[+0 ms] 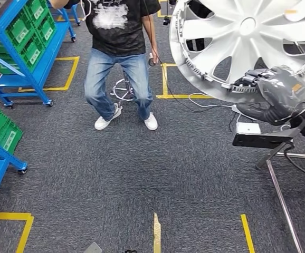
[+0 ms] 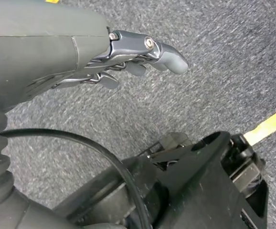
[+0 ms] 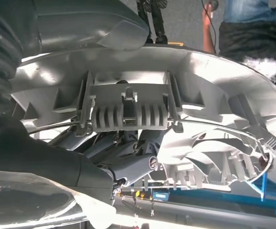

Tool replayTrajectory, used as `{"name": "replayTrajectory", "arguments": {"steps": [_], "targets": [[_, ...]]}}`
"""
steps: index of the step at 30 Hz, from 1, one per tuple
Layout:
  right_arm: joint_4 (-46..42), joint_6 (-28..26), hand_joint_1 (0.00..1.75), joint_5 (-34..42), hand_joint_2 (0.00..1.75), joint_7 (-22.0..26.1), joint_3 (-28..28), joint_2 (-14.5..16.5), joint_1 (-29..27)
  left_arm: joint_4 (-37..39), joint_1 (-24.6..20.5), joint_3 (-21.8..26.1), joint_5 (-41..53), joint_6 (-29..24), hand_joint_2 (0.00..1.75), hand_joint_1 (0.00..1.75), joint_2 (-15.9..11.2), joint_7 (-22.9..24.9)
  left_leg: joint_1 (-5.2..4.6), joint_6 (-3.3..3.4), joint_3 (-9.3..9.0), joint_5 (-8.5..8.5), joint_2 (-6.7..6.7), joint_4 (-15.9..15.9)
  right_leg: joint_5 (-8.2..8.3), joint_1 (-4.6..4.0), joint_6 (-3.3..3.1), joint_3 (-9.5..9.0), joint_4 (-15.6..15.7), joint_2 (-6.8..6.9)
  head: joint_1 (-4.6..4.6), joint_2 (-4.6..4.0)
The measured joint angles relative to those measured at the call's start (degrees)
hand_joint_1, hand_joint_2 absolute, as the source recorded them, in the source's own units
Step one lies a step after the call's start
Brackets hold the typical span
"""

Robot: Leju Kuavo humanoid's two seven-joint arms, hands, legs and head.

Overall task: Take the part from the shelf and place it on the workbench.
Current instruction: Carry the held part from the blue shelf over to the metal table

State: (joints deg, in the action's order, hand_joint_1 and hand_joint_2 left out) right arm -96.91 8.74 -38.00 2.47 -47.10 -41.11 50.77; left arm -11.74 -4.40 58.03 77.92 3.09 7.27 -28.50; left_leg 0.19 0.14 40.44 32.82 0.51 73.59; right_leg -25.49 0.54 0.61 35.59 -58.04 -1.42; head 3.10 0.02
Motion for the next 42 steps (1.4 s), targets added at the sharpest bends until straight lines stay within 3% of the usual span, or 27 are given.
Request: {"name": "replayTrajectory", "arguments": {"steps": [2, 4, 7, 9, 12, 14, 15, 18, 20, 22, 24, 27, 29, 30, 31, 33, 34, 36, 39, 40, 42], "targets": [[0.02, -0.02, 1.75, 0.07, 1.75, -0.01, -0.10, 0.00, -0.09, 0.00, -0.01, 0.00, 0.00, -0.04, 1.75, 0.00, -0.10, 0.00, 0.02, 0.44, -3.23, -4.09, -1.00, -7.27, -0.04, -0.01, 0.09, 0.04, -0.19, -0.84, 0.01, 0.00], [0.03, -0.07, 1.75, 0.10, 1.75, -0.01, -0.10, 0.02, -0.03, 0.00, -0.03, 0.00, 0.00, -0.07, 1.75, 0.00, -0.24, 0.00, 0.08, 0.77, -5.60, -5.92, -2.24, -12.86, 0.04, -0.03, 0.44, 0.41, -0.40, -1.55, 0.04, 0.00], [0.08, -0.20, 1.75, 0.13, 1.75, -0.02, -0.06, 0.07, -0.10, 0.00, -0.06, -0.01, 0.00, -0.08, 1.75, 0.00, -0.22, 0.00, 0.00, 1.16, -5.98, -5.93, -2.02, -14.31, 0.32, 0.27, 1.42, 1.09, -0.37, -2.27, 0.03, 0.00], [0.10, -0.21, 1.75, 0.16, 1.75, -0.02, -0.01, 0.03, -0.12, 0.00, -0.10, -0.01, 0.00, -0.11, 1.75, 0.00, -0.18, 0.00, 0.20, 1.79, -6.19, -6.28, -1.33, -14.84, -0.80, 0.30, 1.96, 2.04, -1.86, -1.31, 0.29, 0.00], [0.13, -0.21, 1.75, 0.22, 1.75, -0.01, -0.12, 0.02, -0.42, -0.01, -0.15, 0.00, -0.07, -0.14, 1.75, 0.00, -0.16, 0.00, 0.29, 2.21, -6.24, -6.43, -0.37, -15.03, -5.40, 0.34, 2.51, 6.61, -11.57, 0.70, 0.69, 0.00], [0.13, -0.21, 1.75, 0.22, 1.75, 0.00, -0.18, 0.02, -0.85, -0.01, -0.13, 0.00, -0.09, -0.13, 1.75, 0.00, -0.14, 0.00, 0.28, 2.21, -6.26, -6.38, 0.31, -15.01, -6.30, 0.41, 2.70, 8.73, -16.00, 0.97, 0.68, 0.00], [0.13, -0.21, 1.75, 0.21, 1.75, 0.00, -0.17, 0.02, -0.95, 0.00, -0.14, 0.00, -0.09, -0.13, 1.75, 0.00, -0.11, 0.00, 0.28, 2.19, -6.32, -6.33, 0.63, -14.99, -5.23, 0.42, 2.70, 8.19, -14.97, 1.07, 0.68, 0.00], [0.14, -0.23, 1.75, 0.22, 1.75, -0.07, -0.08, 0.03, -0.91, 0.00, -0.19, 0.00, -0.09, -0.12, 1.75, 0.00, -0.03, -0.01, 0.11, 1.77, -6.60, -6.01, 1.36, -14.91, -0.72, 0.14, 2.32, 2.21, -3.85, 2.93, 0.68, 0.00], [0.16, -0.27, 1.75, 0.23, 1.75, -0.11, -0.06, 0.04, -0.87, 0.00, -0.16, 0.00, -0.09, -0.12, 1.75, 0.00, -0.02, -0.02, -0.18, 1.28, -6.56, -5.90, 1.76, -14.84, -0.23, -0.26, 1.78, 0.16, -0.19, 3.92, 0.64, 0.00], [0.19, -0.33, 1.75, 0.25, 1.75, -0.11, -0.07, 0.04, -0.89, 0.00, -0.14, 0.00, -0.09, -0.12, 1.75, 0.00, -0.03, -0.03, -0.28, 0.80, -6.55, -5.87, 2.33, -14.87, -0.16, -0.36, 1.16, 0.20, -0.11, 3.26, 0.59, 0.00], [0.19, -0.39, 1.75, 0.28, 1.75, -0.10, 0.00, 0.04, -0.90, 0.00, -0.18, 0.00, -0.09, -0.12, 1.75, 0.00, -0.03, -0.07, -0.18, 0.27, -6.20, -4.68, 1.96, -13.64, 0.02, -0.18, 0.56, 0.12, 0.10, 2.62, 0.50, 0.00], [0.20, -0.53, 1.75, 0.31, 1.75, -0.14, -0.01, 0.07, -0.99, 0.00, -0.08, 0.00, -0.09, -0.12, 1.75, 0.00, -0.03, -0.11, -0.08, -0.16, -2.30, 0.35, 0.39, -4.38, 0.05, -0.07, -0.05, -0.03, 0.24, 1.67, 0.28, 0.00], [0.22, -0.56, 1.75, 0.31, 1.75, -0.19, -0.09, 0.08, -1.10, 0.00, 0.09, 0.00, -0.09, -0.12, 1.75, 0.00, -0.01, -0.11, -0.08, -0.16, 0.15, 1.78, 0.18, 0.85, 0.02, -0.14, -0.13, -0.03, 0.16, 0.82, 0.27, 0.00], [0.22, -0.56, 1.75, 0.31, 1.75, -0.18, -0.10, 0.08, -1.16, 0.00, 0.14, 0.00, -0.09, -0.12, 1.75, 0.00, -0.01, -0.11, -0.08, -0.06, 0.12, 0.81, 0.14, 0.56, 0.01, -0.16, -0.14, -0.04, 0.08, 0.32, 0.26, 0.00], [0.22, -0.56, 1.75, 0.31, 1.75, -0.18, -0.10, 0.08, -1.21, 0.00, 0.14, 0.00, -0.09, -0.12, 1.75, 0.00, -0.02, -0.11, -0.08, 0.11, -0.85, -1.08, 0.02, -1.83, -0.02, -0.17, -0.13, -0.07, -0.02, -0.16, 0.26, 0.00], [0.22, -0.58, 1.75, 0.31, 1.75, -0.17, -0.09, 0.08, -1.22, 0.00, 0.11, 0.00, -0.09, -0.12, 1.75, 0.00, -0.09, -0.11, -0.06, 0.64, -3.89, -5.06, -1.15, -9.08, -0.09, -0.24, -0.02, -0.05, -0.22, -1.00, 0.28, 0.00], [0.23, -0.60, 1.75, 0.31, 1.75, -0.18, -0.08, 0.08, -1.20, 0.00, 0.09, 0.00, -0.09, -0.12, 1.75, 0.00, -0.13, -0.11, -0.04, 0.83, -5.08, -5.95, -1.79, -11.92, -0.09, -0.24, 0.11, 0.11, -0.33, -1.35, 0.28, 0.00], [0.25, -0.68, 1.75, 0.30, 1.75, -0.19, -0.07, 0.08, -1.22, 0.00, 0.06, 0.00, -0.09, -0.12, 1.75, 0.00, -0.19, -0.11, -0.13, 1.01, -5.89, -5.93, -2.40, -14.00, 0.11, -0.11, 0.61, 0.56, -0.40, -1.96, 0.32, 0.00], [0.27, -0.74, 1.75, 0.33, 1.75, -0.19, 0.03, 0.00, -1.36, 0.00, -0.05, -0.01, -0.09, -0.12, 1.75, 0.00, -0.13, -0.11, -0.04, 1.64, -6.18, -6.23, -1.48, -14.83, -0.45, 0.10, 1.55, 1.39, -1.13, -1.90, 0.42, 0.00], [0.29, -0.75, 1.75, 0.35, 1.75, -0.18, 0.06, -0.04, -1.36, 0.00, -0.10, -0.01, -0.09, -0.12, 1.75, 0.00, -0.12, -0.11, 0.10, 1.90, -6.29, -6.39, -1.12, -15.09, -1.57, 0.10, 1.81, 2.28, -2.87, -1.27, 0.54, 0.00], [0.32, -0.76, 1.75, 0.37, 1.75, -0.14, 0.06, -0.11, -1.43, -0.01, -0.14, -0.01, -0.10, -0.11, 1.75, 0.00, -0.15, -0.11, 0.18, 2.13, -6.35, -6.48, -0.54, -15.22, -4.93, 0.17, 2.24, 5.44, -9.53, 0.25, 0.72, 0.00]]}}
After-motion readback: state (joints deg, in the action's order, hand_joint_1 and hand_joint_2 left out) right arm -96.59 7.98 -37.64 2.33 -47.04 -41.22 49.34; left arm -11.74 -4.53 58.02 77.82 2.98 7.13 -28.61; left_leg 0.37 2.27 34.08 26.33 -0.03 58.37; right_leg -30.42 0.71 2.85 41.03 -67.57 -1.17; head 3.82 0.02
